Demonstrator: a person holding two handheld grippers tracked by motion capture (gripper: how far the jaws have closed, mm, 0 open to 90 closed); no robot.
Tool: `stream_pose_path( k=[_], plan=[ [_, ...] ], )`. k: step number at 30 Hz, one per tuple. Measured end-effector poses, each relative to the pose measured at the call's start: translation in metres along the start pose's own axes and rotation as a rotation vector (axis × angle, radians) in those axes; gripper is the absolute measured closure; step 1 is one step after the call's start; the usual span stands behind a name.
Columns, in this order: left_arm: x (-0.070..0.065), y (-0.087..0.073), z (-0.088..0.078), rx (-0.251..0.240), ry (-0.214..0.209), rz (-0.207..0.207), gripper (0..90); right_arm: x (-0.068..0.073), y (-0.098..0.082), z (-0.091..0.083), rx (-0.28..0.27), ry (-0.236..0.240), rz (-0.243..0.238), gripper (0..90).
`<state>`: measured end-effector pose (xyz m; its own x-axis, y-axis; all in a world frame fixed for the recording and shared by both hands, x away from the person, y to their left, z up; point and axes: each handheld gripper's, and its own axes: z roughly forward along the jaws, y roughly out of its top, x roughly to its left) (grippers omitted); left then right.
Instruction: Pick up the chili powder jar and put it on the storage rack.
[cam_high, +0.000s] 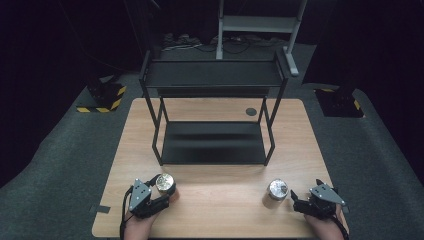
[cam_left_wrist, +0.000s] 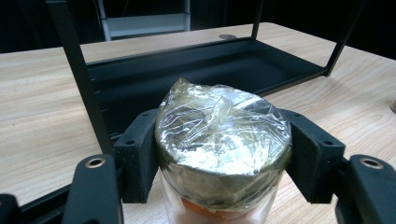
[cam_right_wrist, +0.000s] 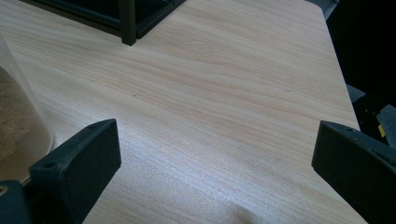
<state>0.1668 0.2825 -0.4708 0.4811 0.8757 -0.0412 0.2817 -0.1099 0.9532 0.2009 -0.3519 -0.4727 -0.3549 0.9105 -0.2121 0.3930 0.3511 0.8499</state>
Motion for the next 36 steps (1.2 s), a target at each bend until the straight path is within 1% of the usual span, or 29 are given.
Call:
stream_pose_path(
  k=[5,9,14,19,25,36],
  plan=[
    [-0.001,0.001,-0.002,-0.015,0.005,0.009,34.6,-0.001,0.0,0.0,0.001,0.002,0.009,0.3],
    [-0.003,0.003,-0.005,-0.022,0.01,0.025,34.6,-0.001,0.0,0.0,0.001,0.002,0.008,0.3],
    [-0.005,0.005,-0.008,-0.029,0.011,0.032,34.6,-0.001,0.0,0.0,0.001,0.002,0.006,0.3],
    [-0.006,0.006,-0.01,-0.03,0.011,0.027,34.6,-0.001,0.001,0.0,0.004,0.002,0.008,0.3],
    [-0.008,0.009,-0.013,-0.035,0.008,0.036,34.6,-0.002,0.001,0.001,0.007,0.006,0.012,0.3],
    [-0.016,0.018,-0.027,-0.063,0.012,0.042,34.5,-0.002,0.001,0.001,0.007,0.004,0.013,0.3]
  ],
)
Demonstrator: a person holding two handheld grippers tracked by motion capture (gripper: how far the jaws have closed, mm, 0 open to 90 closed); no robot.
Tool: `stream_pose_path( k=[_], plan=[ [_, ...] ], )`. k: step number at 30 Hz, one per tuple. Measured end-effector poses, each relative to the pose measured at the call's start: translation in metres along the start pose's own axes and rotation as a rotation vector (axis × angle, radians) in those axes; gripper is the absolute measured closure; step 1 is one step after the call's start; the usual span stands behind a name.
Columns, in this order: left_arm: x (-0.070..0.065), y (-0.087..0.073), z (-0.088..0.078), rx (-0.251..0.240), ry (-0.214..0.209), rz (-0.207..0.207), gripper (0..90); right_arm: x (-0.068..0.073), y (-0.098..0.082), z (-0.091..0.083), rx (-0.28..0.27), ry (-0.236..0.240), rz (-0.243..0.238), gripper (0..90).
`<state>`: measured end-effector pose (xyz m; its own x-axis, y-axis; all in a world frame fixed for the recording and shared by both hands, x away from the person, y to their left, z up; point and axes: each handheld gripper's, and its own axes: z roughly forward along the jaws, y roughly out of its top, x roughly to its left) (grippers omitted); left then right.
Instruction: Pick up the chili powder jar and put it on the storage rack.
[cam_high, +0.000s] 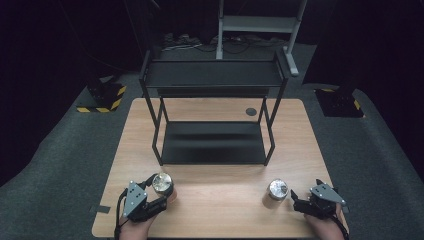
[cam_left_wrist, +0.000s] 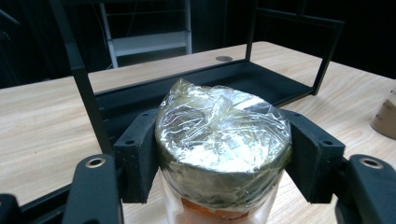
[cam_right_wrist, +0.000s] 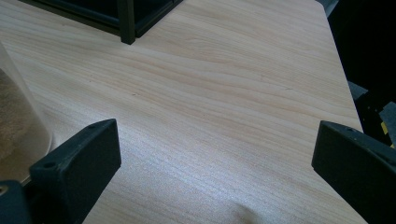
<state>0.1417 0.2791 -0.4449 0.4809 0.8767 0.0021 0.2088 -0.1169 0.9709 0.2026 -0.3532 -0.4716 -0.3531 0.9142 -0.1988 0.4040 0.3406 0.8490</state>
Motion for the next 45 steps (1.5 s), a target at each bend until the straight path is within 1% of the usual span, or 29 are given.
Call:
stream_pose_path(
  k=[4,9,15,16,28,32,34,38,41,44,45],
  plan=[
    [-0.001,0.004,-0.002,-0.002,0.0,-0.008,34.6,-0.001,0.0,0.0,0.0,0.002,0.002,0.3],
    [-0.003,0.013,-0.003,-0.005,0.001,0.005,34.6,-0.001,0.0,0.0,-0.001,0.005,0.007,0.3],
    [-0.004,0.025,-0.001,-0.015,-0.005,0.02,34.5,0.0,0.0,0.0,0.001,0.003,-0.004,0.3],
    [-0.004,0.027,0.0,-0.019,-0.006,0.019,34.5,-0.001,0.0,0.0,0.002,0.003,0.004,0.3],
    [-0.003,0.046,0.008,-0.061,-0.016,0.025,34.6,-0.001,0.0,0.0,0.0,0.004,-0.001,0.3],
    [-0.003,0.054,0.012,-0.077,-0.024,0.028,34.6,-0.001,0.0,0.0,0.002,0.005,0.006,0.3],
    [-0.003,0.057,0.013,-0.082,-0.022,0.031,34.6,-0.001,0.0,0.0,0.0,0.005,0.0,0.3],
    [-0.003,0.063,0.013,-0.1,-0.021,0.034,34.5,-0.002,0.0,0.0,-0.002,0.008,0.008,0.3],
    [-0.002,0.069,0.013,-0.119,-0.02,0.035,34.5,-0.002,0.0,0.0,-0.001,0.009,0.005,0.3],
    [-0.002,0.072,0.013,-0.127,-0.02,0.034,34.6,-0.002,0.0,0.0,-0.002,0.009,0.006,0.3],
    [-0.001,0.076,0.014,-0.132,-0.019,0.038,34.6,-0.002,0.0,0.0,-0.001,0.01,0.007,0.3]
  ],
)
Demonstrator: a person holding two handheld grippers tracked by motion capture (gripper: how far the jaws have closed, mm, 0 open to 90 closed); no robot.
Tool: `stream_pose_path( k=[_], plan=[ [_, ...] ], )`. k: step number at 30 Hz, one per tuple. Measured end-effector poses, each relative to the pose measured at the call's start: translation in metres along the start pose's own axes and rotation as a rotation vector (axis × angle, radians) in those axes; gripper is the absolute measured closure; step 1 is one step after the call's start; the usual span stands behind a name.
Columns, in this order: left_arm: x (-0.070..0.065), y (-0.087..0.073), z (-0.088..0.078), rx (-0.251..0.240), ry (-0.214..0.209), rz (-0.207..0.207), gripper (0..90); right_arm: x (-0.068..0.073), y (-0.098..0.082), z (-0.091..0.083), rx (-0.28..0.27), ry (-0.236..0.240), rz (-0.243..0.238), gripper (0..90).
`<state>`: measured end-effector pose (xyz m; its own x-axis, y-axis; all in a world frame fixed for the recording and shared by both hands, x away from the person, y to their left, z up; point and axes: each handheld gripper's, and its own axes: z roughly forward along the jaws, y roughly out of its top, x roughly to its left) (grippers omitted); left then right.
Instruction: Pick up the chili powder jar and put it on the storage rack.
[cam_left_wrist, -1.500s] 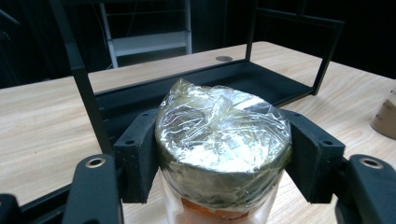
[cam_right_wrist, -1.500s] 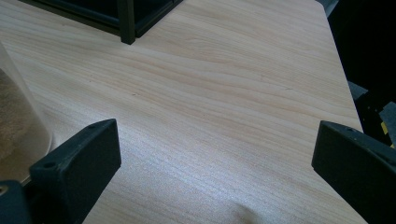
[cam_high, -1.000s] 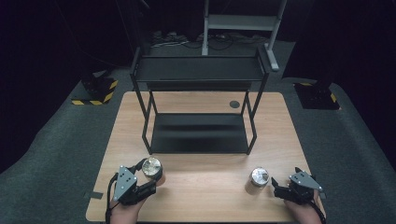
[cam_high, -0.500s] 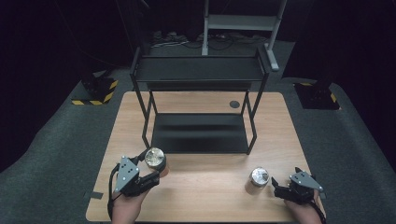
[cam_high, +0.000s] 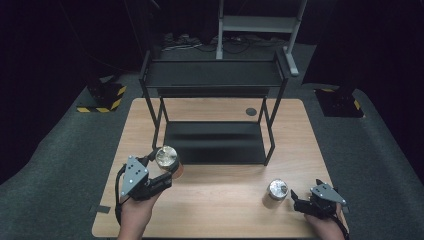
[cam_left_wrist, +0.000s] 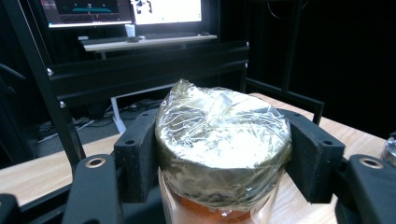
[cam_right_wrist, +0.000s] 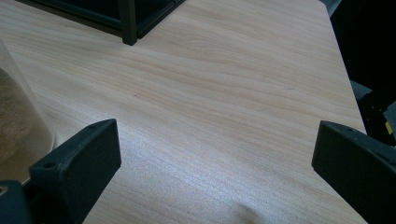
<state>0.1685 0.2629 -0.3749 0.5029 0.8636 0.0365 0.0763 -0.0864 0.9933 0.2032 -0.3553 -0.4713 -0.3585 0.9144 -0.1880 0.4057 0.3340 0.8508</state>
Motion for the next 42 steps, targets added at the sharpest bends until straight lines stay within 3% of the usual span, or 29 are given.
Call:
stream_pose_path(
  k=[24,42],
  plan=[
    [0.008,0.03,0.008,-0.057,0.01,0.013,34.6,0.0,0.0,0.0,-0.003,0.0,0.0,0.3],
    [0.015,0.045,0.018,-0.1,0.002,-0.001,34.6,0.0,-0.001,0.0,-0.003,-0.002,0.002,0.3]
  ],
)
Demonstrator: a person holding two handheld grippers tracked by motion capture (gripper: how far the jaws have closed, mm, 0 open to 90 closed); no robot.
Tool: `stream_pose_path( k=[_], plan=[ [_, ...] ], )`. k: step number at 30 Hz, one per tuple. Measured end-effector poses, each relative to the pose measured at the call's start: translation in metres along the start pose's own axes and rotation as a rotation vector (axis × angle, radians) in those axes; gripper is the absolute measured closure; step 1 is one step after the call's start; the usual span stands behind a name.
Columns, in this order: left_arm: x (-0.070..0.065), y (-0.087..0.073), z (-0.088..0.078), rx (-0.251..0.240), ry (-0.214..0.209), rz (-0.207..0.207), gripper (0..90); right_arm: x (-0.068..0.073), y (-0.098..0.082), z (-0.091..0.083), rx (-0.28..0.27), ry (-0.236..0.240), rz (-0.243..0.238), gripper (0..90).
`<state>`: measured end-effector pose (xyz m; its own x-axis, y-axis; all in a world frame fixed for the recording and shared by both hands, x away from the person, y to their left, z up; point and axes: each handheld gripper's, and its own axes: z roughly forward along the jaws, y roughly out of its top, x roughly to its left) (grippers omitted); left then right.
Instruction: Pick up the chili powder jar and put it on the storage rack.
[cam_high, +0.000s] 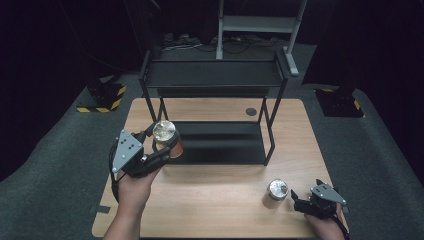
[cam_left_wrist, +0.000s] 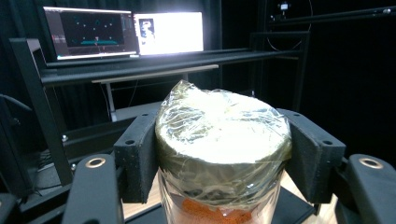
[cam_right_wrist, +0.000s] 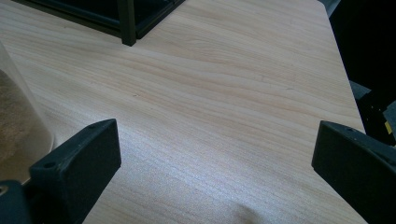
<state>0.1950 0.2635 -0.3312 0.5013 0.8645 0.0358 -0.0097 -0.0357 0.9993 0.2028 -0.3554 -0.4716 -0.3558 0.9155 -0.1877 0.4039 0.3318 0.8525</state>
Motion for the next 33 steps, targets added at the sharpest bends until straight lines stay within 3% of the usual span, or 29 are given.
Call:
stream_pose_path(
  k=[33],
  plan=[
    [0.012,0.045,0.032,-0.082,0.009,0.008,34.6,-0.001,0.0,0.0,0.001,0.002,0.007,0.3]
  ],
)
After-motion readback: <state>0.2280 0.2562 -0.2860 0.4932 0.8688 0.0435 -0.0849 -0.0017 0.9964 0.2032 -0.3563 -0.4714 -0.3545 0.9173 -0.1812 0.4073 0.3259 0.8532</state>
